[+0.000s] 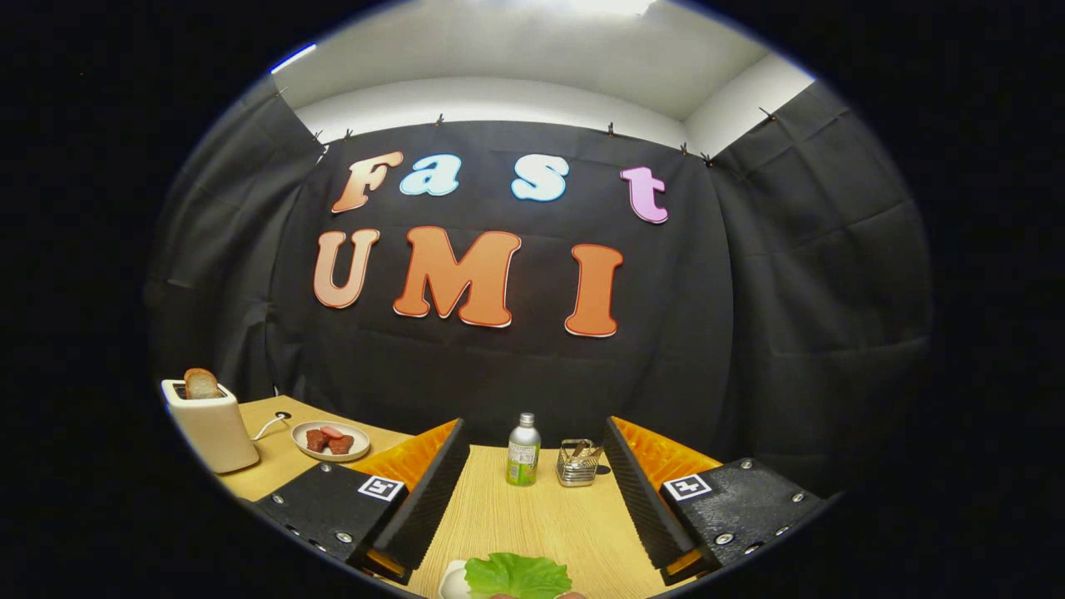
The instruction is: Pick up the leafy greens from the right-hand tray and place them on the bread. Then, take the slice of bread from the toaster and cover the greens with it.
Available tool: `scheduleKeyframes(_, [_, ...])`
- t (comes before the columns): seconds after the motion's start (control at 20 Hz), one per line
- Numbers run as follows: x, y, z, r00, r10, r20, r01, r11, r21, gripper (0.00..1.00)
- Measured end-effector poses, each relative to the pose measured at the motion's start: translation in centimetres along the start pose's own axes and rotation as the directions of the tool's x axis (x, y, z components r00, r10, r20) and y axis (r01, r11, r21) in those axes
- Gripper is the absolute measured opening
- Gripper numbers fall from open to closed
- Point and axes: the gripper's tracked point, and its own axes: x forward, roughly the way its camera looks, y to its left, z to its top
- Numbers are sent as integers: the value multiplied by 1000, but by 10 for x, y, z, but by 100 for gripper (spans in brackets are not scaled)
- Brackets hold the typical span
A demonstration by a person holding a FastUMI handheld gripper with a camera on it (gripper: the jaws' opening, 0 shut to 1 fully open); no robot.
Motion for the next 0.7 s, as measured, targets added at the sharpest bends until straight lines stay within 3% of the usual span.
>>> scheduleKeyframes(0.4, [-2, 3, -52, 976, 26, -217, -29, 1000, -9, 98])
scheduleKeyframes(0.55, [-4, 11, -74, 946, 71, -315, -66, 997, 28, 98])
scheduleKeyframes(0.7, [-8, 21, -109, 890, 122, -439, -98, 992, 77, 98])
